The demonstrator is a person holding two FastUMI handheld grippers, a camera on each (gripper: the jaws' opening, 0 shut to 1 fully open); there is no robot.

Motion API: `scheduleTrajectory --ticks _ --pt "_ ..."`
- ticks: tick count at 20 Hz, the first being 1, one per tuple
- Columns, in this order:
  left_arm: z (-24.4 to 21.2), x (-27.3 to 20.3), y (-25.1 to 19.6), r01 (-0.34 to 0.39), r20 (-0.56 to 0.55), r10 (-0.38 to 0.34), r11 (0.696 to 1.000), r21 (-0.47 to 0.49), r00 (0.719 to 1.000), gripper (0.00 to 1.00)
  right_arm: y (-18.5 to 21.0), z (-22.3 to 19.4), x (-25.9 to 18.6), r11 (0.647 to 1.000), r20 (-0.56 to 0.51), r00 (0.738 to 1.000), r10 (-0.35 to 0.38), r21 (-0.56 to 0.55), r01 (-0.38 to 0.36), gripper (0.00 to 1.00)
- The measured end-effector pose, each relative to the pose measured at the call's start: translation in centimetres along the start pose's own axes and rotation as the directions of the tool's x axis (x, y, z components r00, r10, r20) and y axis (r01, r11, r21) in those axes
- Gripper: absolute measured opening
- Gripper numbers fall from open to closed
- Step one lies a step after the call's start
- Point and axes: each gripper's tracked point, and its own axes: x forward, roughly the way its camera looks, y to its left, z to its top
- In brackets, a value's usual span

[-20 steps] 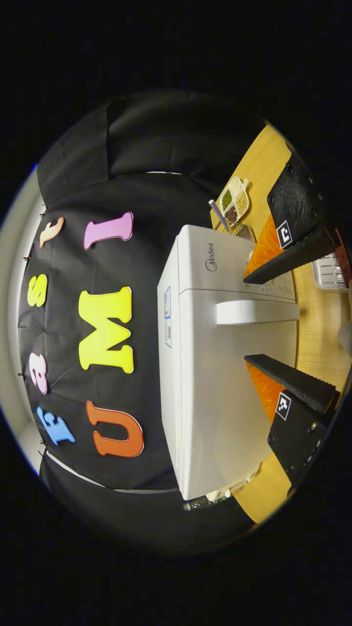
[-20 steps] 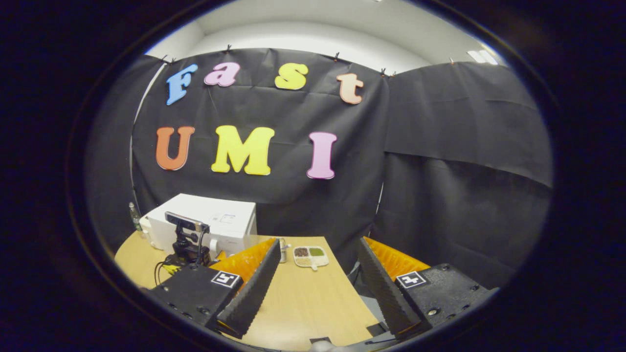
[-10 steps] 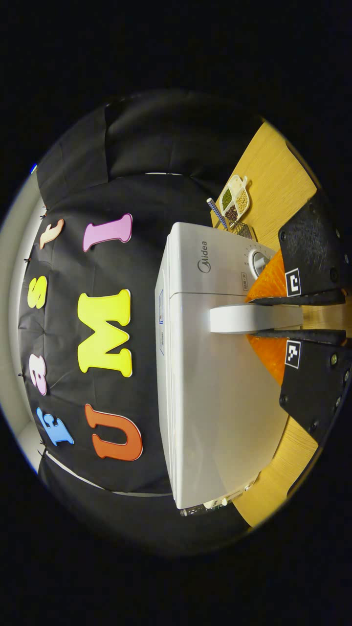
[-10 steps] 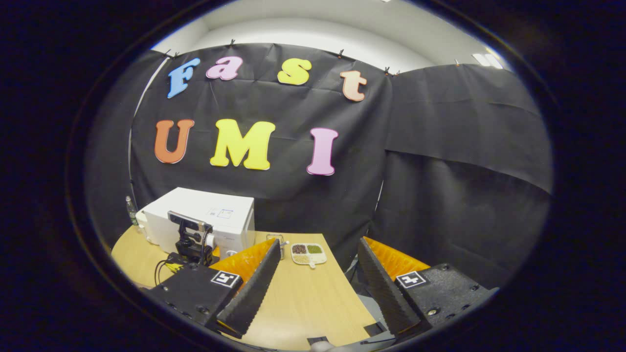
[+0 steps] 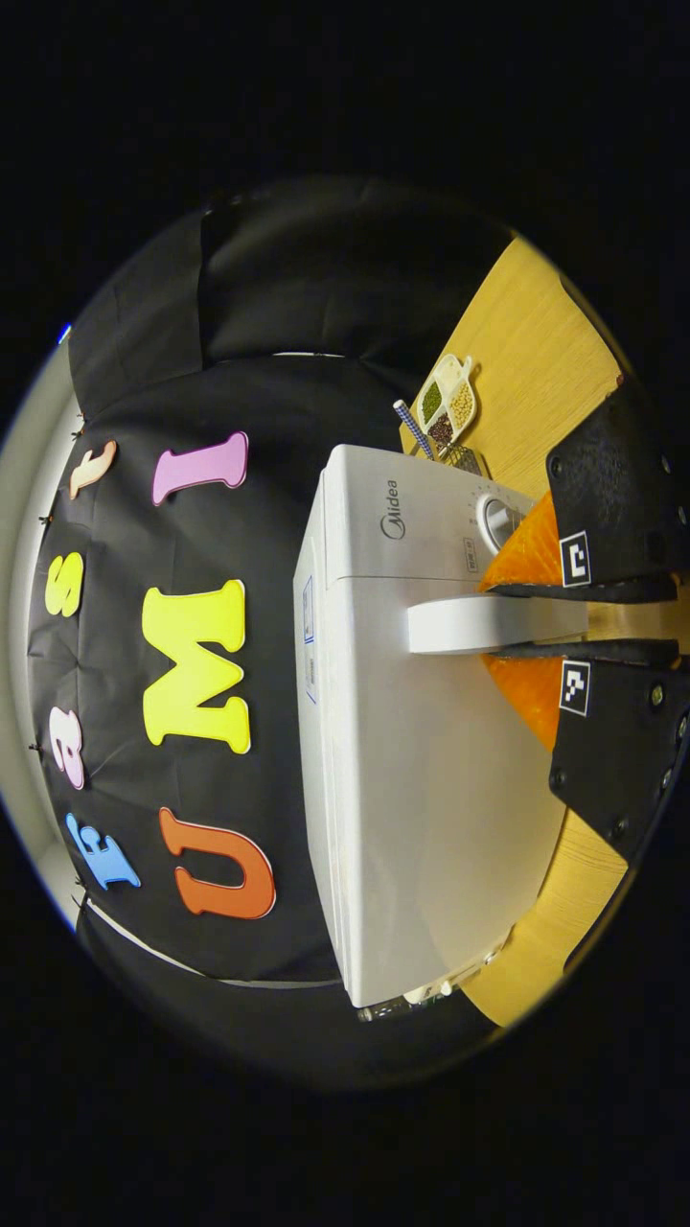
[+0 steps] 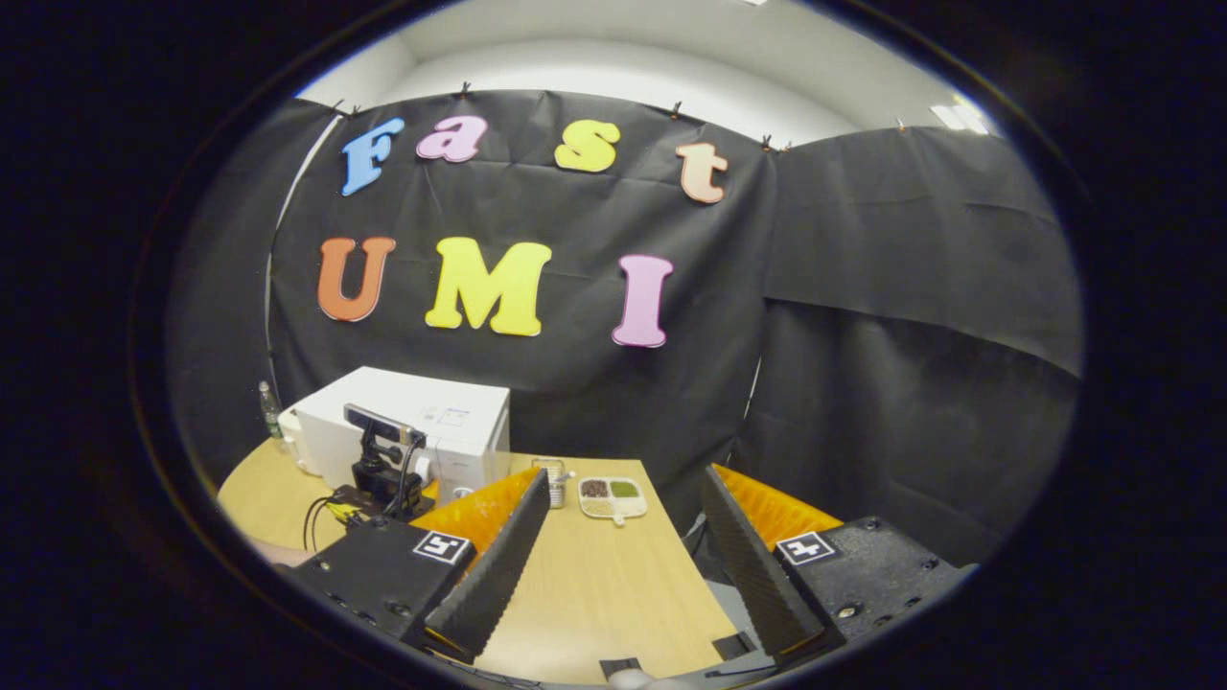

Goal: Open the microwave oven with the left hand, put the food in, and close the microwave oven.

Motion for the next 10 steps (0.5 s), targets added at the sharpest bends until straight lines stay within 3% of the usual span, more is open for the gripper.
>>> scheduleTrajectory --ticks 5,8,9,10 --pt "-0.8 -2.1 0.0 0.006 -0.038 -0.007 1.0 -0.018 0.999 0.12 0.5 -0.5 0.0 0.998 0.005 0.998 0.057 0.012 -0.057 1.0" --pt "-1.7 -6.5 0.6 0.03 -0.028 -0.03 1.0 -0.004 0.999 0.12 1.0 -1.2 0.0 0.996 0.003 0.996 0.091 -0.007 -0.091 1.0" --pt "-2.2 -8.0 1.1 0.04 -0.037 -0.04 0.999 -0.007 0.999 0.12 1.2 -1.5 0.1 0.995 0.002 0.995 0.103 -0.011 -0.103 0.94" --pt "-2.5 -9.5 1.5 0.044 -0.041 -0.044 0.999 -0.004 0.998 0.12 1.5 -1.7 0.1 0.993 0.0 0.993 0.116 -0.013 -0.116 1.0"
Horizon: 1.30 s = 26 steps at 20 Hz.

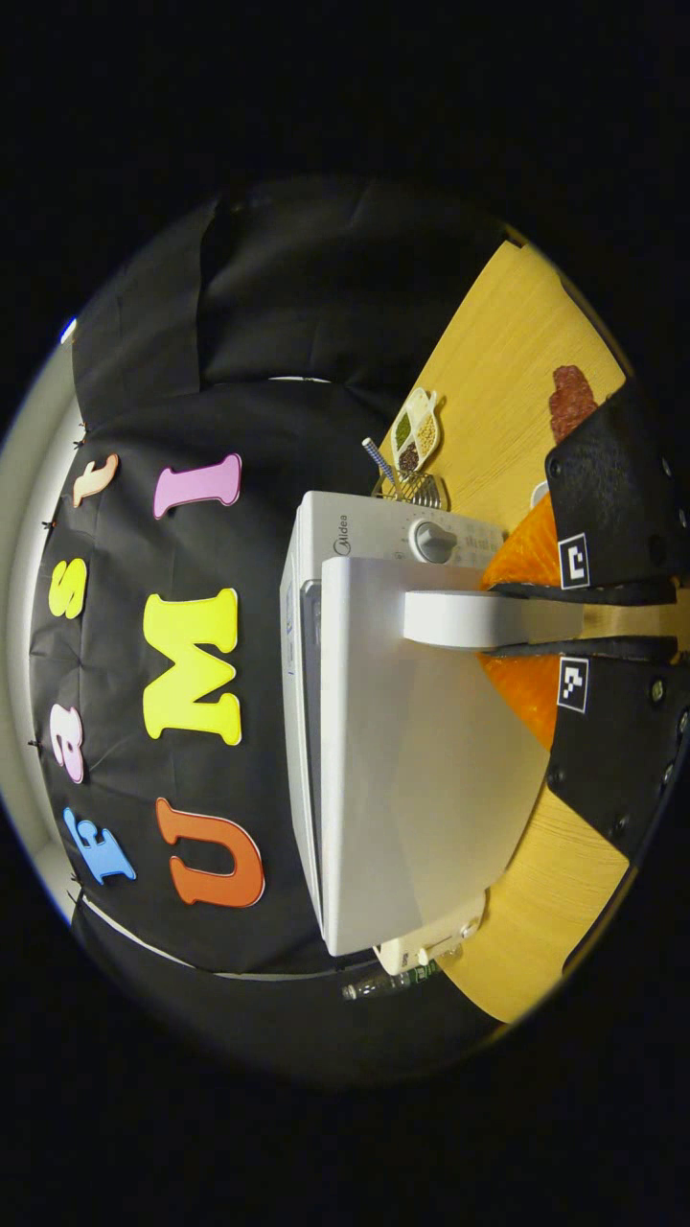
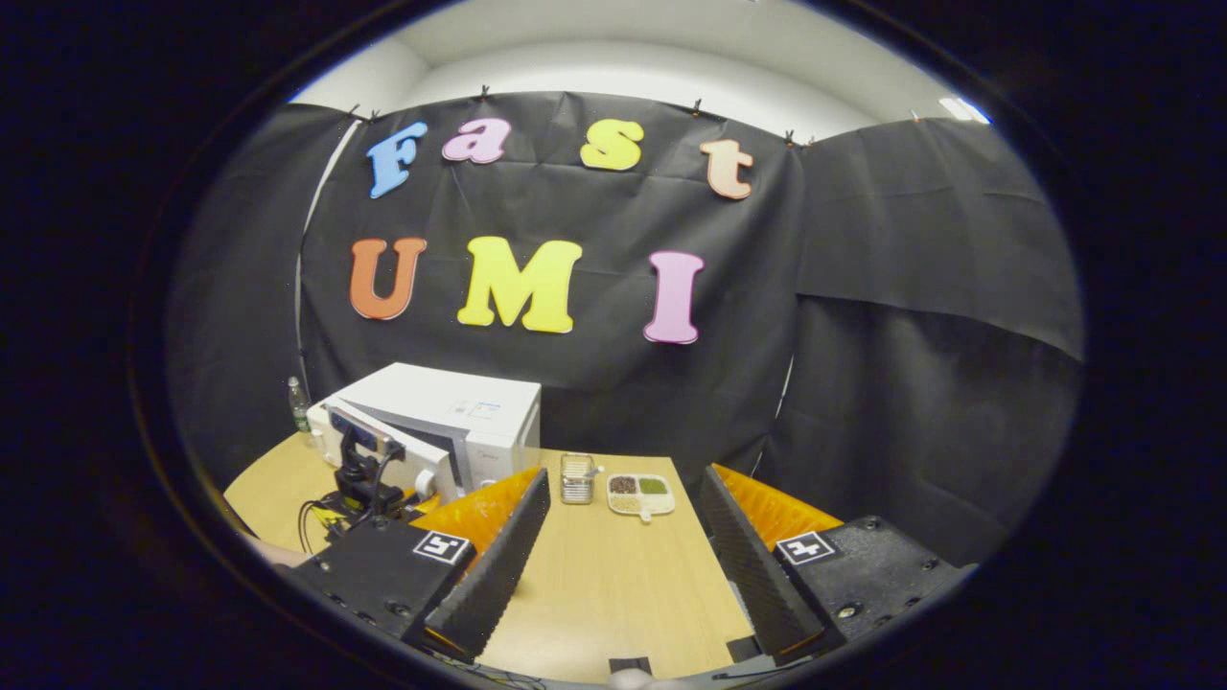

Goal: Open the microwave oven with the left hand, put the food in, and close the microwave oven.

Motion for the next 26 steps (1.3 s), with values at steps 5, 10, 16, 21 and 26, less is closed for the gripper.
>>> scheduleTrajectory --ticks 5,10,16,21,26 --pt "-2.1 -7.2 3.9 -0.075 -0.028 0.076 0.997 0.025 0.997 0.12 2.5 -1.2 0.2 0.997 -0.014 0.997 0.071 0.02 -0.07 0.94" --pt "-3.1 -12.0 9.1 -0.239 -0.03 0.241 0.969 0.057 0.97 0.35 5.1 -1.3 0.5 0.993 -0.019 0.993 0.12 0.005 -0.12 1.0" --pt "-2.7 -14.7 13.1 -0.26 0.004 0.26 0.961 0.096 0.965 0.96 8.6 -1.8 0.5 0.984 -0.013 0.984 0.177 -0.007 -0.177 1.0" --pt "-3.2 -17.5 16.4 -0.313 0.0 0.315 0.943 0.118 0.949 0.96 10.9 -3.0 0.8 0.976 -0.028 0.976 0.215 -0.032 -0.216 1.0" --pt "-4.2 -20.4 20.2 -0.337 -0.038 0.34 0.939 0.074 0.94 0.96 13.6 -4.5 1.7 0.963 -0.054 0.963 0.263 -0.044 -0.265 0.94"
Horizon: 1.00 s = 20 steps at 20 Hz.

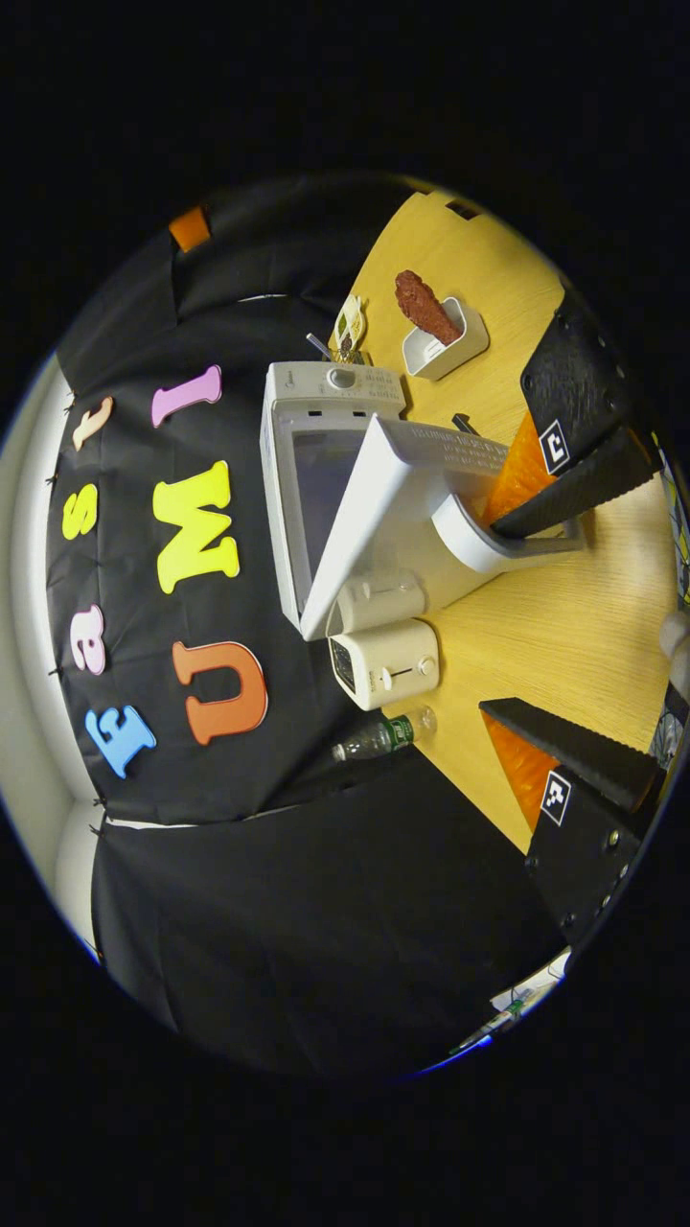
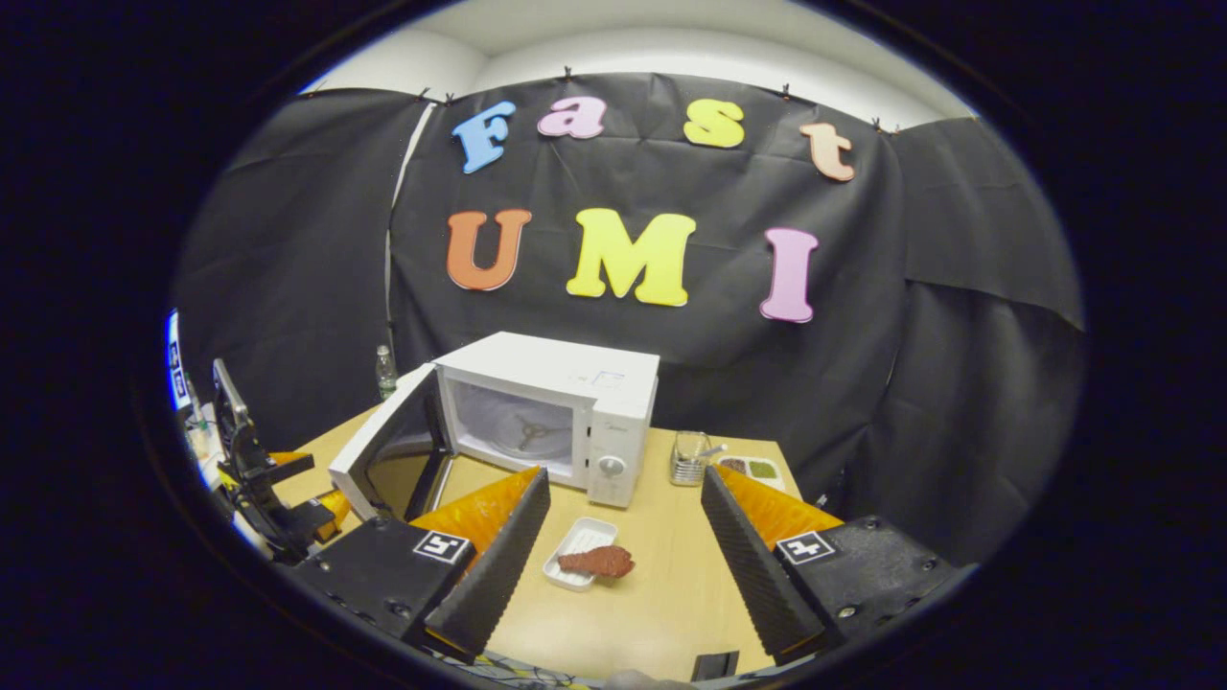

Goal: Open the microwave oven with the left hand, put the food in, and close the microwave oven.

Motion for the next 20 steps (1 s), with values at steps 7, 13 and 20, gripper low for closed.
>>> scheduleTrajectory --ticks 7,13,20 --pt "-1.3 -1.6 6.1 -0.073 0.0 0.073 0.996 0.05 0.997 0.96 1.3 -4.0 2.6 0.999 -0.085 0.996 0.037 0.016 -0.036 1.0" --pt "-1.2 -3.7 8.6 -0.129 -0.016 0.129 0.992 -0.011 0.992 0.96 0.8 -10.6 6.2 0.99 -0.205 0.972 0.117 0.096 -0.099 1.0" --pt "1.2 -6.1 5.4 -0.138 -0.03 0.136 0.988 -0.068 0.99 0.96 -0.9 -19.5 12.9 0.933 -0.386 0.88 0.277 0.328 -0.15 0.84"
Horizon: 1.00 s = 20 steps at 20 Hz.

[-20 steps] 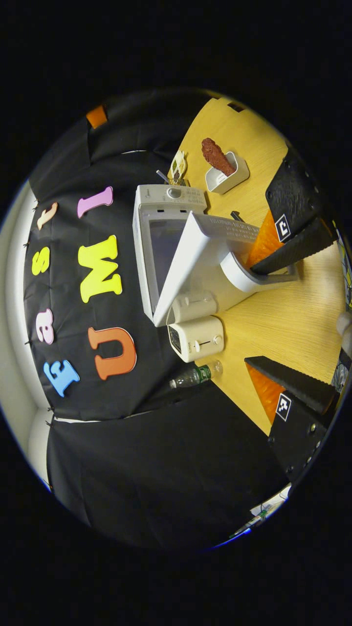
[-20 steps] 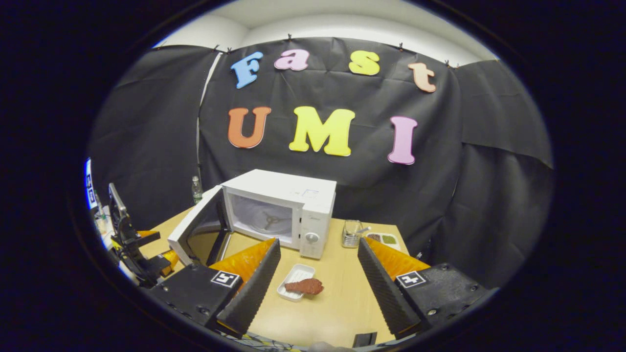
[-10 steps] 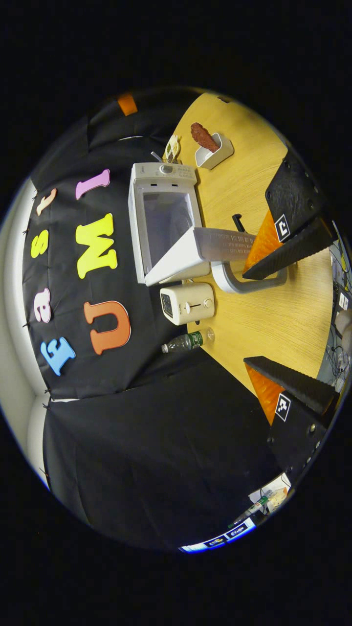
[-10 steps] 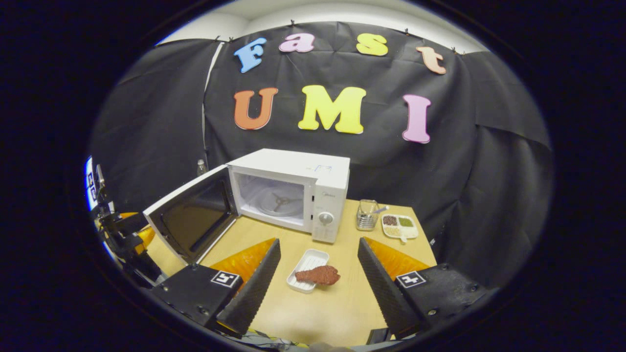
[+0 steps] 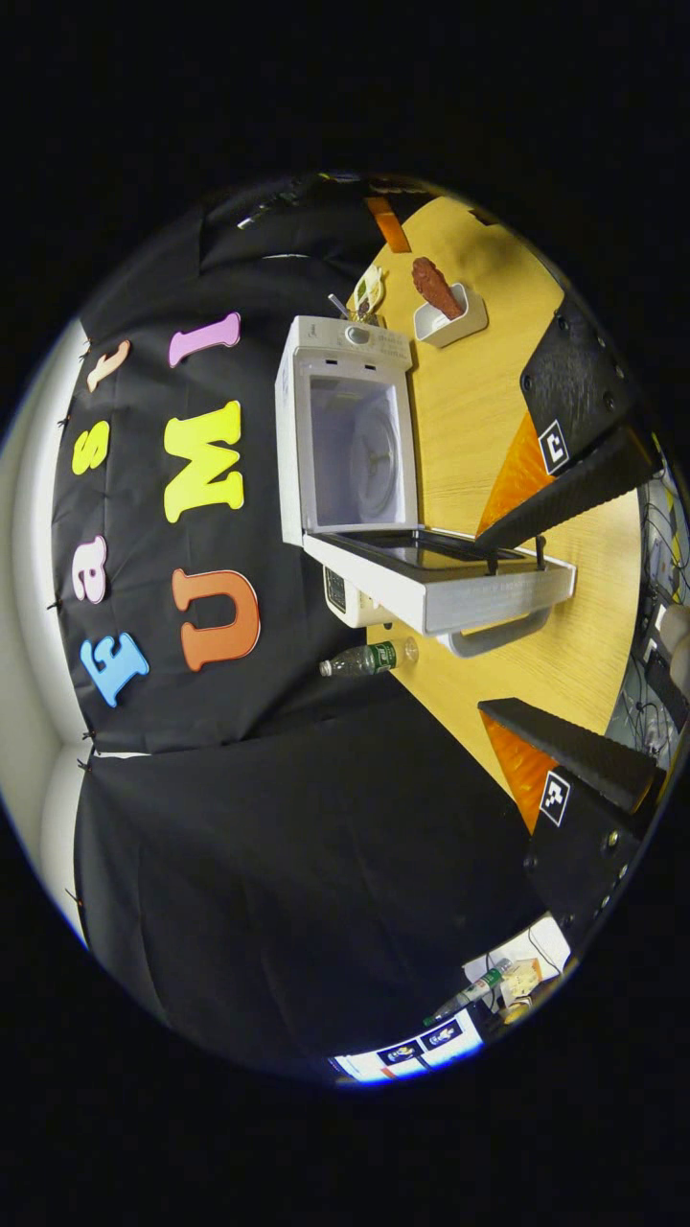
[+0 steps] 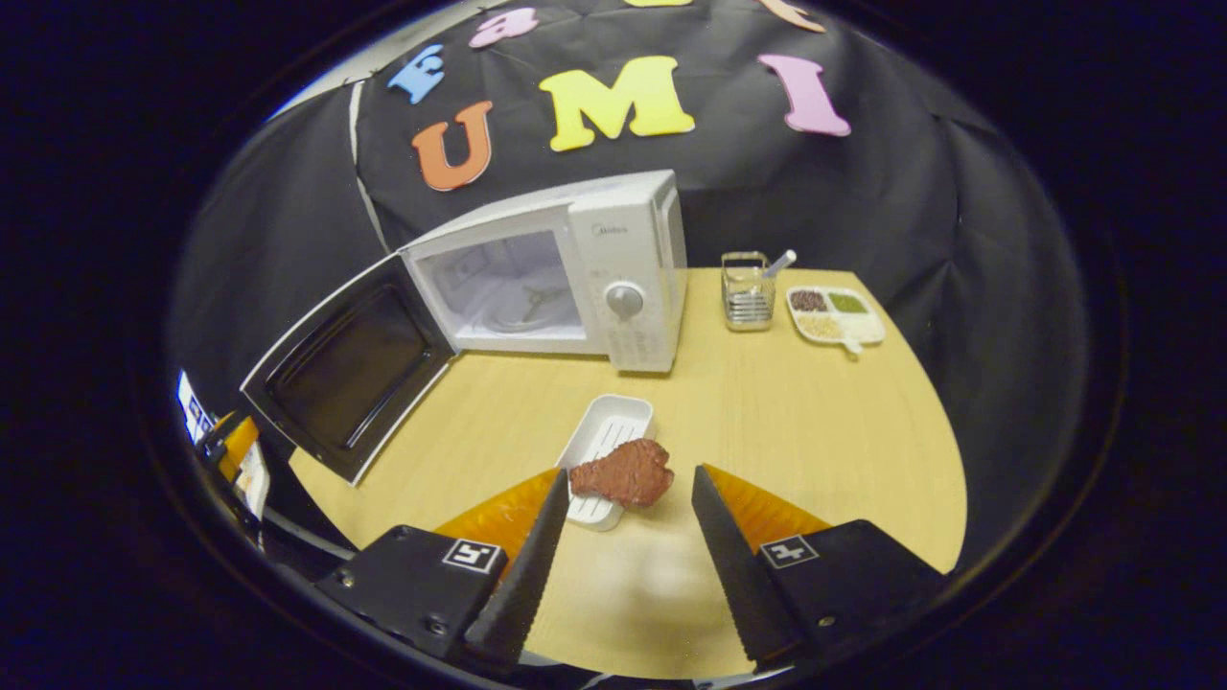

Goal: Open the microwave oven with the left hand, put the food in, and close the microwave oven.

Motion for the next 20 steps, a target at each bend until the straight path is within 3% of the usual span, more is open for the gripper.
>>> scheduleTrajectory --ticks 2,3,4,5,6,11,12,15,20 --pt "0.9 -0.4 -1.3 -0.008 0.0 0.008 1.0 0.007 1.0 0.96 -0.8 -0.1 1.9 0.998 -0.045 0.998 0.04 0.06 -0.037 0.81" --pt "1.4 -0.5 -1.8 -0.016 -0.001 0.016 1.0 0.017 1.0 0.96 -0.8 0.2 2.6 0.995 -0.056 0.996 0.068 0.076 -0.063 0.67" --pt "1.8 -0.7 -2.2 -0.022 0.002 0.022 1.0 0.02 1.0 0.96 -0.9 0.2 3.5 0.993 -0.069 0.994 0.089 0.083 -0.083 0.78" --pt "2.1 -0.7 -2.5 -0.032 -0.002 0.032 0.999 0.019 0.999 0.96 -1.1 0.1 4.4 0.99 -0.093 0.989 0.112 0.092 -0.103 0.62" --pt "2.3 -0.6 -2.7 -0.051 -0.011 0.051 0.999 0.017 0.999 0.96 -1.3 -0.4 5.0 0.986 -0.122 0.983 0.136 0.111 -0.123 0.59" --pt "4.1 -1.3 -3.9 -0.148 -0.037 0.146 0.988 -0.051 0.989 0.96 -0.9 -1.2 6.0 0.945 -0.192 0.942 0.274 0.237 -0.227 0.2" --pt "4.4 -1.6 -4.1 -0.167 -0.041 0.164 0.984 -0.063 0.986 0.96 -0.7 -1.1 6.0 0.932 -0.2 0.931 0.304 0.265 -0.247 0.3" --pt "4.7 -2.6 -4.2 -0.217 -0.05 0.214 0.974 -0.06 0.976 0.96 -0.6 -0.5 5.7 0.924 -0.212 0.913 0.349 0.242 -0.297 0.17" --pt "5.0 -3.7 -4.1 -0.256 -0.066 0.252 0.965 -0.05 0.965 0.96 -2.2 1.4 5.5 0.949 -0.219 0.923 0.316 0.079 -0.306 0.16"
